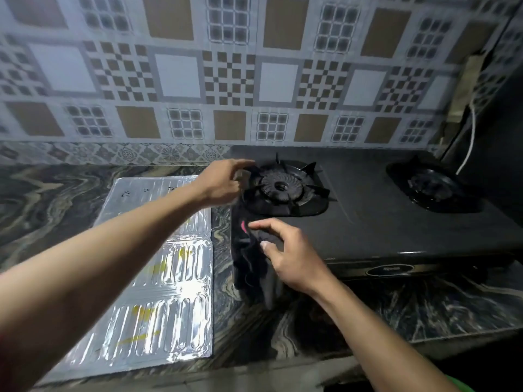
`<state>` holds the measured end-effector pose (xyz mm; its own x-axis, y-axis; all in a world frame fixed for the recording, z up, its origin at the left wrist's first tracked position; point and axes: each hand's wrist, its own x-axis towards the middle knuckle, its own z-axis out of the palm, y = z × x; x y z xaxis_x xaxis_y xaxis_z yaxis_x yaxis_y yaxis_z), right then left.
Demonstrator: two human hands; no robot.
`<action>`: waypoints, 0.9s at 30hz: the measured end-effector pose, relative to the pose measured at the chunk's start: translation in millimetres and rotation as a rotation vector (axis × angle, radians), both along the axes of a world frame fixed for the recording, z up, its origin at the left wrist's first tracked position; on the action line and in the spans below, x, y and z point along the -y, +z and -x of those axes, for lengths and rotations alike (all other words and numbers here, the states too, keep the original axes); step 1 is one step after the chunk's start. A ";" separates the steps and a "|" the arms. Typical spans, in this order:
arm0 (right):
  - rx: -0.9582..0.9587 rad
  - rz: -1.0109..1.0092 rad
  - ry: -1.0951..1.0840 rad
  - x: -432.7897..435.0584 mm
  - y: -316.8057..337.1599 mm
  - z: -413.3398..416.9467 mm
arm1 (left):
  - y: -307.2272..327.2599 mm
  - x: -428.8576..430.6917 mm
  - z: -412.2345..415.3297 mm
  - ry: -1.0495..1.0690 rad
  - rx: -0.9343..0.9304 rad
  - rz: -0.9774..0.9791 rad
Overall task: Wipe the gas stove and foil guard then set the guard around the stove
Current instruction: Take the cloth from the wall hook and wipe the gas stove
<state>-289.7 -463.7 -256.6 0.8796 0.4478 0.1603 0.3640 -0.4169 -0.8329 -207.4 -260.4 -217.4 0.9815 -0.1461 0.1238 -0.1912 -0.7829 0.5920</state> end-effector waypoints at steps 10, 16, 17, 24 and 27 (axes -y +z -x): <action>-0.169 -0.362 -0.033 -2.6 69.1 -33.7 | 45.7 0.1 101.6 0.078 -0.309 0.626; -0.216 -0.391 0.103 -14.8 90.2 -29.6 | 59.5 -3.1 135.1 0.151 -0.239 0.714; -0.206 -0.389 0.101 -18.6 91.3 -28.9 | 58.4 -3.1 137.5 0.166 -0.226 0.700; -0.299 -0.399 0.142 -45.9 86.6 -25.0 | 51.1 -19.2 139.1 0.332 -0.072 0.763; -0.416 -0.467 0.229 -58.3 81.5 -26.6 | 51.6 -38.5 135.7 0.383 -0.066 0.783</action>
